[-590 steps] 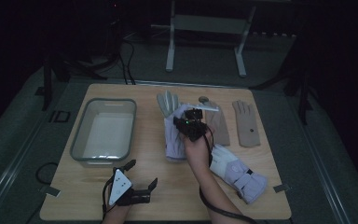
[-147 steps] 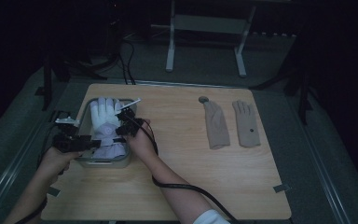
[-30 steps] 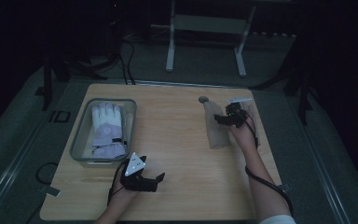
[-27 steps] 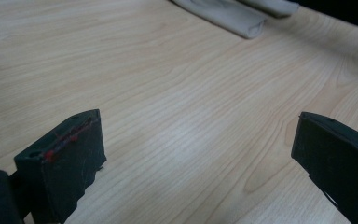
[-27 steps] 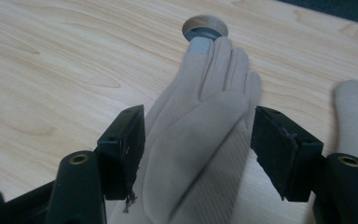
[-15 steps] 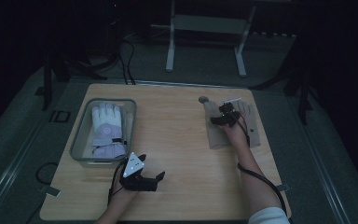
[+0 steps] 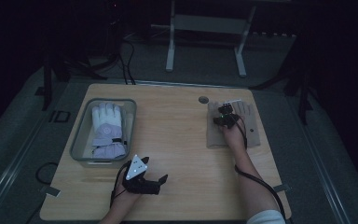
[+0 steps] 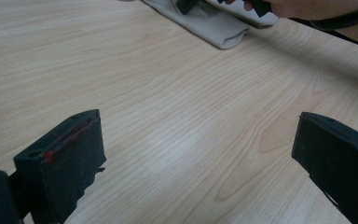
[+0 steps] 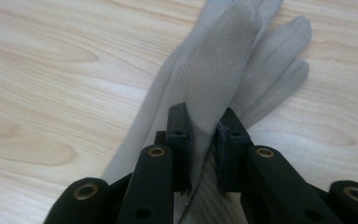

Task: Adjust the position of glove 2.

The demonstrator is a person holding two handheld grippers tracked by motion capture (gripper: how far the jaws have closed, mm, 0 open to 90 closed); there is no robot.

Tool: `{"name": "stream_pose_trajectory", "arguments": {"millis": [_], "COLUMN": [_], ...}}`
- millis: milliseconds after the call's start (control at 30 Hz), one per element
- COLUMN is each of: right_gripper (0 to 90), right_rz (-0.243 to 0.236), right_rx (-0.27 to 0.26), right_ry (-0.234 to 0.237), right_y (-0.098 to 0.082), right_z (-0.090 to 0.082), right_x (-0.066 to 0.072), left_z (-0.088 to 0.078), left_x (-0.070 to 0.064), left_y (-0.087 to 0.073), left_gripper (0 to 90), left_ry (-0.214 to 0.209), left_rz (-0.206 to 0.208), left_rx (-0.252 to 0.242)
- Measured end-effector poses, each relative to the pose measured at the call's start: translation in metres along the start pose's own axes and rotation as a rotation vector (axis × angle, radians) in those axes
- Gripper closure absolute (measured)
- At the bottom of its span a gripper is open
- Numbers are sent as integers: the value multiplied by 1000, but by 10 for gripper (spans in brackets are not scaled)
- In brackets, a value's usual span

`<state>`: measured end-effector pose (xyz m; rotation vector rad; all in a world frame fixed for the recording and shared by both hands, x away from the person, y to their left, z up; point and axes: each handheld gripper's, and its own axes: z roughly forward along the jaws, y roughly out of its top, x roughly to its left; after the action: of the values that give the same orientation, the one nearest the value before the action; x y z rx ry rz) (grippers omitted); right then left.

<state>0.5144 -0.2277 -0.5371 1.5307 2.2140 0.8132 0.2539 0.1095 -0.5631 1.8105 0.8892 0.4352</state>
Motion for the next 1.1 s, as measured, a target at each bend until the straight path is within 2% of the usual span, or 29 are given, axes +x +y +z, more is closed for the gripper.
{"name": "stream_pose_trajectory", "arguments": {"millis": [33,233,400,667,767,833,867,900,967,1000,1100], "right_gripper": [788,789,789,788,788,788,787,787,787,787,787], "right_rz": [16,13,73,63,58,71,85,88,79,78,96], "right_rx": [-8,-64,-108,-194,-224,-232,-239,-246,-249,-252,-244], "right_ry": [18,78,114,172,177,182,224,236,235,234,240], "right_y": [0,7,12,-1,-9,-12,-23,-26,-29,-40,-47], "right_z": [-3,-29,-55,-92,-103,-106,-109,-109,-109,-106,-101], "right_x": [0,15,31,73,90,94,107,111,115,125,128], "left_z": [0,1,0,-4,-3,-3,-3,-3,-4,-4,-5], "left_x": [0,0,0,-3,-2,-1,1,2,3,4,5], "left_y": [0,0,1,3,3,3,3,3,3,3,3], "left_gripper": [27,27,27,27,27,27,27,27,27,27,27], "left_ry": [0,19,29,38,39,37,44,45,47,49,46], "left_rz": [0,-6,-4,5,1,6,19,18,13,6,5], "left_rx": [-4,-4,-5,-24,-26,-22,-24,-21,-25,-31,-33]}}
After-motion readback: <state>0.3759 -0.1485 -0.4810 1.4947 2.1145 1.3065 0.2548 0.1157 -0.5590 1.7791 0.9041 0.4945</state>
